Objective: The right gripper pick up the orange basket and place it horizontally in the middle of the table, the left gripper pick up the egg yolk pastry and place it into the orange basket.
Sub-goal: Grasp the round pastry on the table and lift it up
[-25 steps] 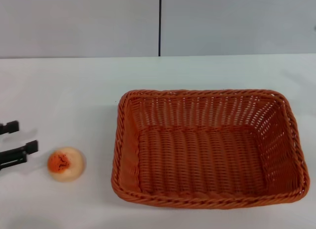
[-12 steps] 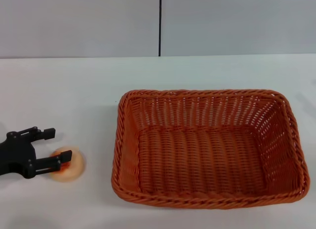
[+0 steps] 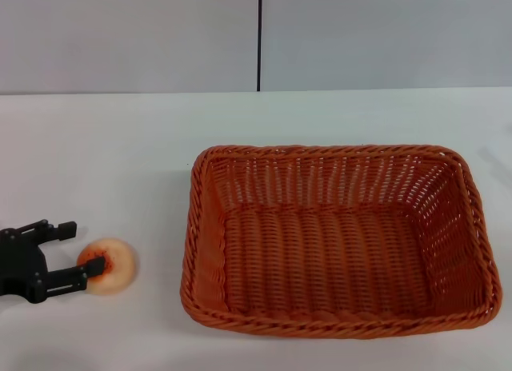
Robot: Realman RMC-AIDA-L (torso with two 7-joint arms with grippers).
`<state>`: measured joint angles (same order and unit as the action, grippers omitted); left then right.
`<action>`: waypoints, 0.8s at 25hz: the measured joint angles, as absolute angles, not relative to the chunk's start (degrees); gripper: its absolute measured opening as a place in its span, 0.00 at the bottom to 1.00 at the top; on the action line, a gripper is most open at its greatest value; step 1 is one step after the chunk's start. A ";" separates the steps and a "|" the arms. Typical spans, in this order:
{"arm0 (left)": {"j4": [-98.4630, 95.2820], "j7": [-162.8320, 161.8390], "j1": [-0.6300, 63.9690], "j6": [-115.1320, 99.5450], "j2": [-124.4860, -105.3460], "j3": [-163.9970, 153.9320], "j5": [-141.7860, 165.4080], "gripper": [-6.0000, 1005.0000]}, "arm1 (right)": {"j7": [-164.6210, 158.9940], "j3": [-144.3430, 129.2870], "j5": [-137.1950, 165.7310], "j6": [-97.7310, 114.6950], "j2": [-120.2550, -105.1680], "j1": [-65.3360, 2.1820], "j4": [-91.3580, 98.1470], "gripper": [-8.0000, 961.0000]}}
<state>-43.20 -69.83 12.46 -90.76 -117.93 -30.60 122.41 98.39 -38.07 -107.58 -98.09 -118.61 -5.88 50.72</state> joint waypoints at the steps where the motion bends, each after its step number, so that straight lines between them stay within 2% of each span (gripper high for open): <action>1: -43.20 -69.83 12.46 -90.76 -117.93 -30.60 122.41 0.77 | 98.37 -37.85 -107.67 -98.21 -118.61 -5.96 50.71 0.83; 15: -39.36 -61.80 12.41 -91.49 -118.07 -31.27 123.22 0.76 | 97.40 -37.35 -108.26 -99.12 -118.65 -6.08 51.10 0.82; 20: -37.07 -57.49 11.83 -93.85 -118.05 -28.50 122.42 0.53 | 97.35 -37.33 -108.36 -99.41 -118.65 -6.04 50.77 0.82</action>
